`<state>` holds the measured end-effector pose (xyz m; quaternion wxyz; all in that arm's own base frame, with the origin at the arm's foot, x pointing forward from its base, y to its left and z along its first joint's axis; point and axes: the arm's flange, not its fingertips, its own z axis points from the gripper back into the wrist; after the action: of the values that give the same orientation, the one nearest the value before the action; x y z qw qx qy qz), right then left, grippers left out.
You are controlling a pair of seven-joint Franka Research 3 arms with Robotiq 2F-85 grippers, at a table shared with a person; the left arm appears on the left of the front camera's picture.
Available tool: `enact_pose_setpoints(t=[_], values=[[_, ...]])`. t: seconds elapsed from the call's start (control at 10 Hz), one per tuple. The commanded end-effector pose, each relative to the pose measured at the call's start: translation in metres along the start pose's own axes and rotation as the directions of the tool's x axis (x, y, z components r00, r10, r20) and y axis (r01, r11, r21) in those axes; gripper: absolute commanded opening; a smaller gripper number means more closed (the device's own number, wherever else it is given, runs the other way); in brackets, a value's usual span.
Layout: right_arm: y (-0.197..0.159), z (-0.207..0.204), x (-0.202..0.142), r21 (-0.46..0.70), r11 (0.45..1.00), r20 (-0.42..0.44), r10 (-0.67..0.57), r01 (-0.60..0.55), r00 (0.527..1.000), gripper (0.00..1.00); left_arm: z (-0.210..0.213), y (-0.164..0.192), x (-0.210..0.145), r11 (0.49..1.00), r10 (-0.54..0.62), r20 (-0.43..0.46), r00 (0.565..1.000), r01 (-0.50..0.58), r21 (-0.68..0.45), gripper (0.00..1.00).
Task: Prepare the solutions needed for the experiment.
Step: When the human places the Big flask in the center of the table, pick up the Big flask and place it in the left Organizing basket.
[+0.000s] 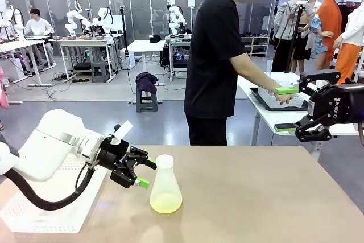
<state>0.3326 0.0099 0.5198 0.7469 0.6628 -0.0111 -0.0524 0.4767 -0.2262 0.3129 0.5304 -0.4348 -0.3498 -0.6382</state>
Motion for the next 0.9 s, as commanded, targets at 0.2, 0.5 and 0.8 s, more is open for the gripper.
enact_pose_setpoints(t=[0.2,0.5,0.8], values=[[0.001,0.000,0.001,0.009,1.000,0.000,-0.001,0.001,1.000,0.85,-0.015,0.022,-0.003,1.000,-0.002,0.108,0.994,0.002,-0.001,1.00],[0.001,0.000,0.001,0.009,1.000,0.000,-0.001,0.001,1.000,0.85,-0.035,0.032,-0.005,1.000,0.008,0.125,0.992,-0.005,-0.029,1.00],[0.001,0.000,0.001,0.009,1.000,0.000,-0.001,0.001,1.000,0.85,-0.054,0.041,-0.003,0.996,0.017,0.167,0.986,-0.002,-0.091,1.00]])
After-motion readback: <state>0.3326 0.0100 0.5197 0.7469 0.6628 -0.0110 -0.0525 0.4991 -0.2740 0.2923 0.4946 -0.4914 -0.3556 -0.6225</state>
